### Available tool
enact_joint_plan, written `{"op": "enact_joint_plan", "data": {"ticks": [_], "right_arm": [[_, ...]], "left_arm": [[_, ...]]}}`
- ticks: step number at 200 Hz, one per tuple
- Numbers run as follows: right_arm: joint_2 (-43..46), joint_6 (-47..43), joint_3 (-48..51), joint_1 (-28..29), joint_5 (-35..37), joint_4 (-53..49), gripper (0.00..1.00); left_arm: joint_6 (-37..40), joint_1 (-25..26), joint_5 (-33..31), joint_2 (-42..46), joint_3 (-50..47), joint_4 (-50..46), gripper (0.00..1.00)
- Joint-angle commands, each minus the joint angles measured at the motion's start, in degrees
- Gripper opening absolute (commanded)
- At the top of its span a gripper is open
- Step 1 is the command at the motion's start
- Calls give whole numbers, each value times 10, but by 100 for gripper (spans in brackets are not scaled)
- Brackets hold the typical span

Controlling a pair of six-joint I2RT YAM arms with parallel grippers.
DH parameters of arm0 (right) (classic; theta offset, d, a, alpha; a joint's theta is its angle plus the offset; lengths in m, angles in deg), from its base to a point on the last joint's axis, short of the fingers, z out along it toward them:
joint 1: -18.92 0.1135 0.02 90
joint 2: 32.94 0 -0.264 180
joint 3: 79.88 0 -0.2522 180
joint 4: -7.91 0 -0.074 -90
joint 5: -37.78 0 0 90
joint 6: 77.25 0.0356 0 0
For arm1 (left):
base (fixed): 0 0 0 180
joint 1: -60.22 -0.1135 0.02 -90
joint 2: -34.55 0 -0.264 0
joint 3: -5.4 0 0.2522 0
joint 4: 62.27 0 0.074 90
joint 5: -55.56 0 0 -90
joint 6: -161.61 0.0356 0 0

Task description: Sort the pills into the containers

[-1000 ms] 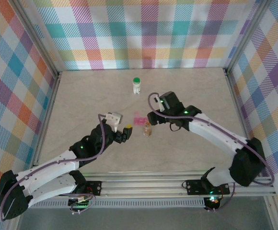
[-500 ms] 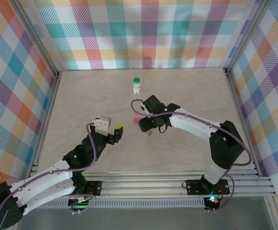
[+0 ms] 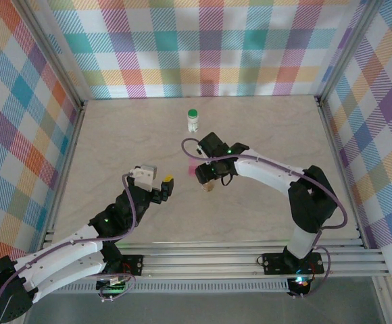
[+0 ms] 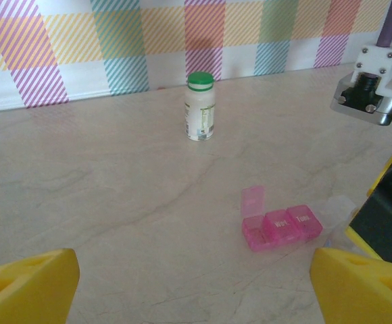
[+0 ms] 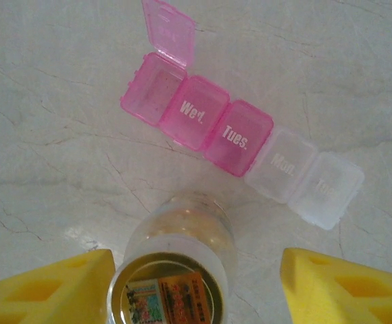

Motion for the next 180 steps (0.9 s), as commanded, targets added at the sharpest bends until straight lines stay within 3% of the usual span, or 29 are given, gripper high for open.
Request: {"op": "enact_joint_plan", "data": {"ticks": [1,35,63,89,127,156,180], "right_arm": [[-13,9,-17,3,-12,-19,63],[-24,10,-31,4,-17,-32,54],[-21,11,-33,4,-15,-35,41],[-6,11,-36,4,-18,-46,33],[42,-11,-49,0,-41,-77,26],[87,-72,-68,-18,-105,-106,24],[113,-108,-87,-43,-166,-129,24]], "left_arm": [[1,-6,-9,-1,-5,22,89],[1,-7,-9,-4,-5,23,89],[1,-8,-5,-6,-5,23,89],[7,-11,27,-12,-13,50,90],[66,-16,171,-59,-34,163,91],[104,-22,285,-120,-9,213,89],[144,-41,317,-175,-30,339,90]]}}
